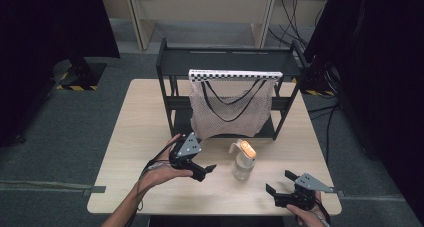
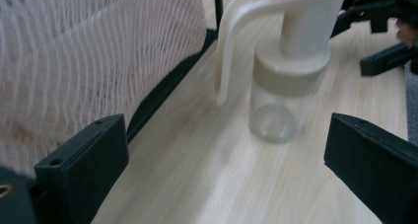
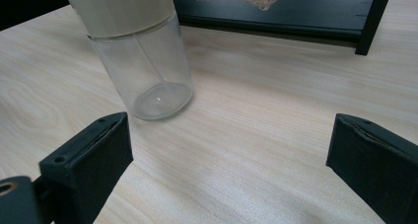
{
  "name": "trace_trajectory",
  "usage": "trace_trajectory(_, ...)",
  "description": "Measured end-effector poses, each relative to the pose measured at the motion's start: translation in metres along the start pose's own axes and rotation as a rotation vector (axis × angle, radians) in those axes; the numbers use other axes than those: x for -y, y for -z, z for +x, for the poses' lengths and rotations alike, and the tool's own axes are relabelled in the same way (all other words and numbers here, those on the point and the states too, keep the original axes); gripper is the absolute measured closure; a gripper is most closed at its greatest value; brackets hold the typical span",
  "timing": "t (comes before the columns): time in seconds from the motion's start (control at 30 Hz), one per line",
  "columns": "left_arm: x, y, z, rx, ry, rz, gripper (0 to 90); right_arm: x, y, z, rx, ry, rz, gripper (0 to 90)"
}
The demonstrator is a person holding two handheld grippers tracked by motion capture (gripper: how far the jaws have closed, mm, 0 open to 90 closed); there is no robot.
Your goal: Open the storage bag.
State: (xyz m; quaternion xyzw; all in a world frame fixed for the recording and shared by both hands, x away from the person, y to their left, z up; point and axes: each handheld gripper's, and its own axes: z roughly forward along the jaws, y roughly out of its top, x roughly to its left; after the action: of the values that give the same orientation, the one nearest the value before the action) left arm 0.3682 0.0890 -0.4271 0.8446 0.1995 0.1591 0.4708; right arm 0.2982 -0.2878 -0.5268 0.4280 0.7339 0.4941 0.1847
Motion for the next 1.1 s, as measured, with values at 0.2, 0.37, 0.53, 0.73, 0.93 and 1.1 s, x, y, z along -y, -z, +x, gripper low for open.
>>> trace_trajectory(0.2,-0.019,0.0,-0.002,0.023,-0.015,-0.03,2.9,0.001,-0.001,0.0,-0.002,-0.001,0.002,3.4)
trace_trajectory(0.37,-0.035,0.001,-0.004,0.037,-0.039,-0.041,3.0,0.001,0.0,-0.001,0.001,-0.006,0.005,3.4)
trace_trajectory(0.53,-0.048,-0.002,-0.004,0.048,-0.056,-0.046,3.0,0.001,0.0,-0.001,-0.001,-0.008,0.004,3.5)
trace_trajectory(0.73,-0.059,-0.008,-0.004,0.054,-0.063,-0.044,3.1,0.002,0.0,-0.001,-0.001,-0.01,0.005,3.5)
trace_trajectory(0.93,-0.069,-0.014,-0.001,0.061,-0.061,-0.04,3.3,0.003,-0.001,-0.001,-0.003,-0.011,0.01,3.5)
trace_trajectory(1.1,-0.079,-0.018,0.002,0.054,-0.071,-0.028,3.4,0.003,-0.001,-0.001,-0.002,-0.017,0.007,3.6)
